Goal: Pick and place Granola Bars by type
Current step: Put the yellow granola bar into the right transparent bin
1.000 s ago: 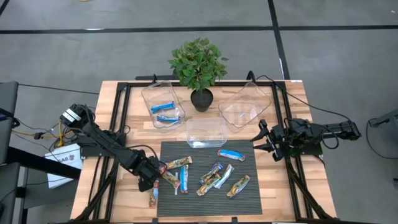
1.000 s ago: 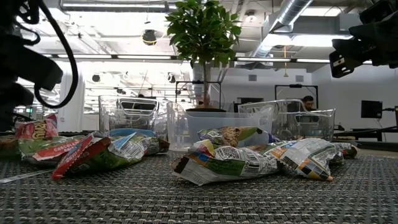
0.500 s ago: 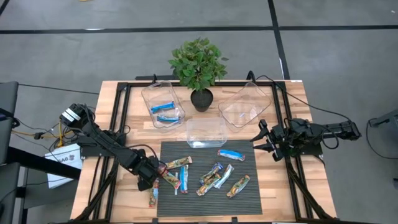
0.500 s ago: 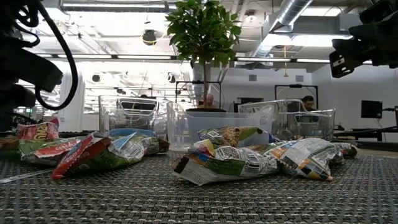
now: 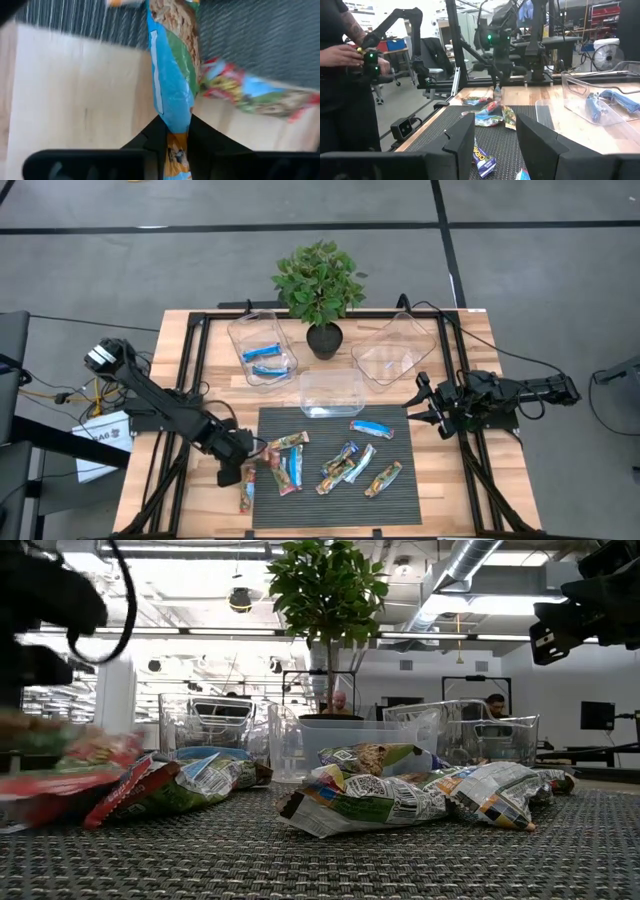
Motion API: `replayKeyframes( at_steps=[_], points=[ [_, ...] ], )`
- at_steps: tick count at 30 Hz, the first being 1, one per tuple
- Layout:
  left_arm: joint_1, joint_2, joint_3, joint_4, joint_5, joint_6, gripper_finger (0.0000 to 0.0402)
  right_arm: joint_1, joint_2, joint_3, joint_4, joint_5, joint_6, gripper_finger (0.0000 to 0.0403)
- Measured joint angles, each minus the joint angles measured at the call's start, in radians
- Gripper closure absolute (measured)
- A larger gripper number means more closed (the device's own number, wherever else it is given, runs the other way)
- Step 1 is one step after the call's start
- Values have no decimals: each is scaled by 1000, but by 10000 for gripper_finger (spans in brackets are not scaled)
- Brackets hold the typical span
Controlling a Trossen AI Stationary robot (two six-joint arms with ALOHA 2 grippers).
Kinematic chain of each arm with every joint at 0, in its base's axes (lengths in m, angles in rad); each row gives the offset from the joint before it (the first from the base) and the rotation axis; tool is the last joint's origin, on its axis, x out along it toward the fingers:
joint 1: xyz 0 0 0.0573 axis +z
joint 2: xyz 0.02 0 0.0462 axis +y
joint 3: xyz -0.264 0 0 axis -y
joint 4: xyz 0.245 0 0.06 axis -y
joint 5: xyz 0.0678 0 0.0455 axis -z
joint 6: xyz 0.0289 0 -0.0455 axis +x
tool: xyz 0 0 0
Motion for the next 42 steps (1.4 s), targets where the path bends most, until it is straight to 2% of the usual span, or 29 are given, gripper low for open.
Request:
replayKeyframes(
  at_steps=[5,11,19,23,37,42],
  points=[
    [0,-108,0,85,-69,27,353,0,0,0,0,0,0,266],
    [0,-199,2,334,-236,113,360,0,0,0,0,0,0,264],
    [2,-219,3,761,-475,318,356,0,0,0,0,0,0,266],
    [19,-219,3,884,-544,396,360,0,0,0,0,0,0,266],
    [128,-213,3,897,-565,413,361,0,0,0,0,0,0,266],
    [202,-174,4,923,-528,410,361,0,0,0,0,0,0,266]
  ],
)
